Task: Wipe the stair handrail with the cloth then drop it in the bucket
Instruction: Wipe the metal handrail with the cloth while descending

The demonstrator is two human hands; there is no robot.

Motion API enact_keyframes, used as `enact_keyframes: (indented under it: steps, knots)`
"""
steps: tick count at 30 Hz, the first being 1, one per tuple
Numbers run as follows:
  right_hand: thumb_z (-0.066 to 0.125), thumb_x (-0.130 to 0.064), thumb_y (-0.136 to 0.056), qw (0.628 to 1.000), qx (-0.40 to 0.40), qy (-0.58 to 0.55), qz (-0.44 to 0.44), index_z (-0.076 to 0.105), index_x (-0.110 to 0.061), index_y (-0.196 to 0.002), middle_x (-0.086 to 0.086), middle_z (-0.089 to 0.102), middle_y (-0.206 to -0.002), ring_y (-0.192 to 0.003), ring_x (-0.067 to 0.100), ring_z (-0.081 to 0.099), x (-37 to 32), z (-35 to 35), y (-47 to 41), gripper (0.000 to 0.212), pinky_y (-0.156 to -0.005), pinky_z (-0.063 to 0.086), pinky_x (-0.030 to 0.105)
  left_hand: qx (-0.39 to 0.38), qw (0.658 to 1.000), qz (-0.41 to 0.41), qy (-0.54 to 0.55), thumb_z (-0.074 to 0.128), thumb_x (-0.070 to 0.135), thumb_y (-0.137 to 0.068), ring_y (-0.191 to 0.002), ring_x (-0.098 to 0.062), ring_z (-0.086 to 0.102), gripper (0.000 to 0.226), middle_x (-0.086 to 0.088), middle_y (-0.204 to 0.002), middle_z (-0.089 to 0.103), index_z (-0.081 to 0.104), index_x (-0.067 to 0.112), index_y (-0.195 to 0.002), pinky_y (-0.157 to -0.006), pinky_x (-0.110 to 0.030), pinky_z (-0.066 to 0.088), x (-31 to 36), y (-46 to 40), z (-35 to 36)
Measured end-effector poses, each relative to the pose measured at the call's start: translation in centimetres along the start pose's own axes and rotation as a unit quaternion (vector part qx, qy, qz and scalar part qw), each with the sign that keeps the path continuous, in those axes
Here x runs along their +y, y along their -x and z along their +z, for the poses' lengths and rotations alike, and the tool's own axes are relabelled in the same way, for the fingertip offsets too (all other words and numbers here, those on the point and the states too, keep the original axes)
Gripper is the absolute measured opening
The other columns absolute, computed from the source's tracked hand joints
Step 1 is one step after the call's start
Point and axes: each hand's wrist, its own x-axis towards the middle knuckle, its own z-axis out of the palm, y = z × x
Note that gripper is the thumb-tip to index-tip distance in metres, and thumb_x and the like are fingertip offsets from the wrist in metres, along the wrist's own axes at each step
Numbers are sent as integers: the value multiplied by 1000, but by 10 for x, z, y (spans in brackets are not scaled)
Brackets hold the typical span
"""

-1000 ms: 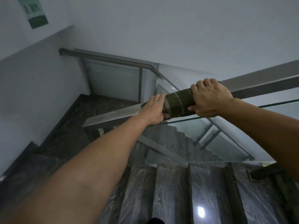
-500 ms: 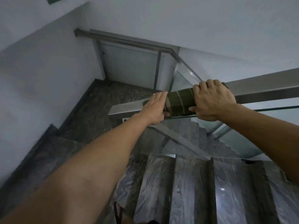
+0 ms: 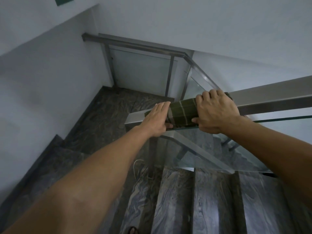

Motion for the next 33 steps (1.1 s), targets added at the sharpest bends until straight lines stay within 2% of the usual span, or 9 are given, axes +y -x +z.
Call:
enact_keyframes:
  steps: [12, 19, 21, 25, 28, 30, 32, 33]
  knots:
    - [48, -64, -81, 999, 15, -29, 13, 47, -11, -120, 13, 57, -112, -98, 28, 55, -81, 26, -49, 66, -92, 45, 42, -30, 1000, -2, 0, 74, 28, -78, -138, -26, 26, 88, -9, -147, 31, 20, 12, -145, -117, -42, 22, -99, 16, 4]
    - [46, -65, -82, 999, -3, -34, 19, 45, -13, -126, 10, 57, -118, -103, 27, 54, -119, 32, -72, 68, -96, 42, 43, -29, 999, 13, 15, 70, 30, -82, -143, -27, 18, 92, -9, -153, 24, 12, 8, -149, -121, -41, 11, -141, 25, 7]
    - [46, -64, -83, 999, -4, -44, 20, 43, -14, -129, 9, 57, -121, -106, 26, 54, -127, 33, -78, 68, -99, 41, 43, -27, 999, 12, 40, 69, 30, -83, -145, -25, 13, 93, -9, -156, 18, 9, 9, -151, -121, -40, 10, -153, 28, 10]
    - [41, -60, -87, 999, 2, -36, 28, 41, -9, -135, 11, 57, -124, -108, 28, 54, -157, 44, -92, 70, -100, 41, 45, -26, 991, 12, 132, 63, 21, -89, -149, -20, -4, 89, -7, -162, -1, 1, 11, -152, -117, -29, 2, -171, 32, 24]
    - [41, -54, -89, 999, -1, -34, 40, 38, -8, -139, 14, 53, -132, -117, 30, 51, -189, 55, -106, 68, -106, 37, 47, 4, 979, 43, 199, 62, 12, -89, -147, -12, -10, 89, -3, -162, -5, 0, 13, -153, -121, -32, 2, -189, 33, 39]
    - [45, -52, -89, 998, 13, -25, 57, 37, -9, -142, 15, 48, -142, -127, 31, 46, -209, 59, -112, 68, -112, 31, 48, -3, 965, 57, 255, 59, 6, -89, -146, -9, -3, 89, 1, -162, -3, -2, 17, -153, -121, -29, 6, -204, 34, 49]
    - [46, -49, -90, 996, 23, -13, 82, 36, -10, -144, 16, 43, -147, -135, 32, 40, -225, 58, -114, 68, -117, 21, 46, -30, 946, 66, 317, 56, 0, -88, -144, -13, 24, 88, -1, -158, 21, 1, 22, -153, -118, -25, 22, -219, 35, 54]
    - [46, -48, -91, 996, 22, -11, 90, 34, -10, -145, 16, 40, -150, -138, 32, 37, -231, 58, -116, 68, -118, 15, 44, -42, 938, 72, 337, 55, -2, -88, -135, -11, 38, 86, 1, -150, 35, 6, 25, -152, -111, -17, 32, -227, 35, 55]
